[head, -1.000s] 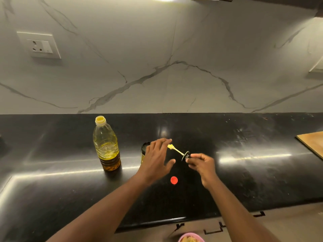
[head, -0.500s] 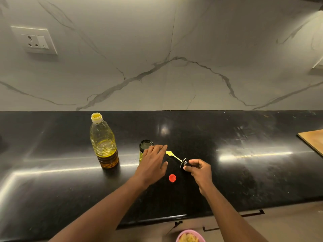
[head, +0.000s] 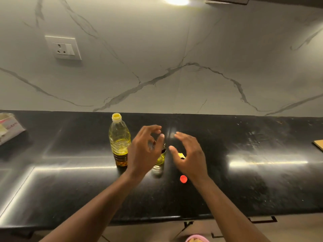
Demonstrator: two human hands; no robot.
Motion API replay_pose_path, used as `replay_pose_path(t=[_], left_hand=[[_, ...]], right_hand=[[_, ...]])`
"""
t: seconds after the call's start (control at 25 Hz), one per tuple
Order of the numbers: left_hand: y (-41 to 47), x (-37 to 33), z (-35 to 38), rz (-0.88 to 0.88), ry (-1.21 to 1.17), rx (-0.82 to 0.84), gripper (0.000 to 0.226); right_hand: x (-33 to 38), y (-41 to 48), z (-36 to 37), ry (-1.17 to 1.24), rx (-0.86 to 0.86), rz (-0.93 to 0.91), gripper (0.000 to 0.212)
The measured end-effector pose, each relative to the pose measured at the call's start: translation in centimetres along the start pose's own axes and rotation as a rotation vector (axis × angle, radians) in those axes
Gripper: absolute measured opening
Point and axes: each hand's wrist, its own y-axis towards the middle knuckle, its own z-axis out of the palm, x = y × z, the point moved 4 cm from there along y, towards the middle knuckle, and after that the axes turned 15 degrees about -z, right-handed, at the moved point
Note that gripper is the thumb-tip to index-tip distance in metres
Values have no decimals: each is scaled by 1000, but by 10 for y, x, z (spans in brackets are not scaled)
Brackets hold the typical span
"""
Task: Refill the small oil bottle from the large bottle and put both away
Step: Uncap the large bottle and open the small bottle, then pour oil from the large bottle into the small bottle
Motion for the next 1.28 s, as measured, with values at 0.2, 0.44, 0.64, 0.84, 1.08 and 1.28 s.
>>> replay_pose_path(t=[0.2,0.44,0.64,0.84,1.08,1.28], left_hand=[[20,13,-90,-54,-150,-252,37],[43,103,-111,-536,-39,196,90],[41,140,-106,-665,-112,544,84],[42,144,-106,-628,-101,483,83],[35,134,-112,-641,-250,505,77],[14,118,-119,-612,-317,596,78]], right_hand=[[74,36,71,265,235,47,76],[88,49,159,398,392,417,125],[76,59,186,347,296,452,103],[78,57,187,238,211,394,77],[95,47,172,265,130,362,71],[120,27,148,515,-81,495,61]])
